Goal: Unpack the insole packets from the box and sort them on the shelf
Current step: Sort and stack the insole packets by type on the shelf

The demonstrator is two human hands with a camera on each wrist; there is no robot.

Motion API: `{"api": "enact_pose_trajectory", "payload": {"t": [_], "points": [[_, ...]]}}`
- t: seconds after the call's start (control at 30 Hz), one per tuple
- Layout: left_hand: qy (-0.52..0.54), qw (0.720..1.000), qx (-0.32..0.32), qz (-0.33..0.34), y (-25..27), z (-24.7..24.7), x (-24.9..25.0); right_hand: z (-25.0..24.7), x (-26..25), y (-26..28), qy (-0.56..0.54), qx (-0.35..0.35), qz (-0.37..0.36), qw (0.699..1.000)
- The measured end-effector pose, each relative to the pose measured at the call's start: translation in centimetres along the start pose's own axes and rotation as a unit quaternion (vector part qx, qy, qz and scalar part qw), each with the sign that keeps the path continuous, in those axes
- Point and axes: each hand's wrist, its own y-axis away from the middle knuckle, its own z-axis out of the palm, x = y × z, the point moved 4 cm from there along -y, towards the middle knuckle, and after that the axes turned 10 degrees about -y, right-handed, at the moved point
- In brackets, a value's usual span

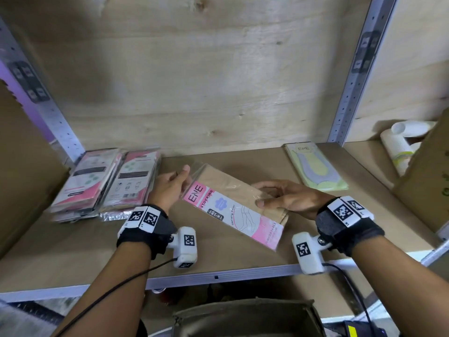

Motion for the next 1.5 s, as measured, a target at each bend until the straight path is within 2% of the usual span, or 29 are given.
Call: {"api": "enact_pose_trajectory", "payload": {"t": [0.23, 0.5, 0.73, 0.9, 0.97, 1.07, 1.2, 1.33, 1.4, 1.5], "points": [[-0.083, 0.996, -0.013, 0.02, -0.4, -0.3, -0.9, 0.3, 0.1, 0.7, 0.025, -0.021, 0.012, 0.999], [-0.13, 0.99, -0.048, 0.018, 0.3, -0.3, -0.7, -1.0, -0.8, 1.3, 0.055, -0.006, 0.003, 0.998], [-0.072, 0.996, -0.053, 0.003, 0.1, -0.2, -1.0, -0.7, -0.6, 1.3, 0.06, 0.018, -0.009, 0.998], [-0.013, 0.999, 0.039, -0.001, -0.1, -0.6, -1.0, -0.9, -0.8, 1.0, 0.001, 0.081, -0.048, 0.996], [0.039, 0.998, 0.047, -0.013, -0.2, -0.4, -0.7, -1.1, -0.9, 1.0, -0.04, 0.111, -0.056, 0.991], [0.101, 0.994, -0.017, -0.038, 0.0, 1.2, -0.1, -1.3, -1.2, 1.0, -0.088, 0.145, -0.054, 0.984], [0.075, 0.987, -0.138, -0.037, 1.3, 4.2, 1.2, -1.6, -1.4, 0.7, -0.164, 0.182, -0.058, 0.968], [0.077, 0.96, -0.269, -0.009, 3.4, 7.2, 2.6, -1.6, -1.0, 0.3, -0.195, 0.216, -0.054, 0.955], [0.086, 0.95, -0.3, 0.007, 4.3, 8.2, 3.2, -1.8, -0.6, 0.1, -0.199, 0.229, -0.048, 0.952], [0.098, 0.948, -0.302, 0.023, 4.8, 9.0, 3.6, -1.9, -0.2, -0.1, -0.196, 0.236, -0.041, 0.951]]}}
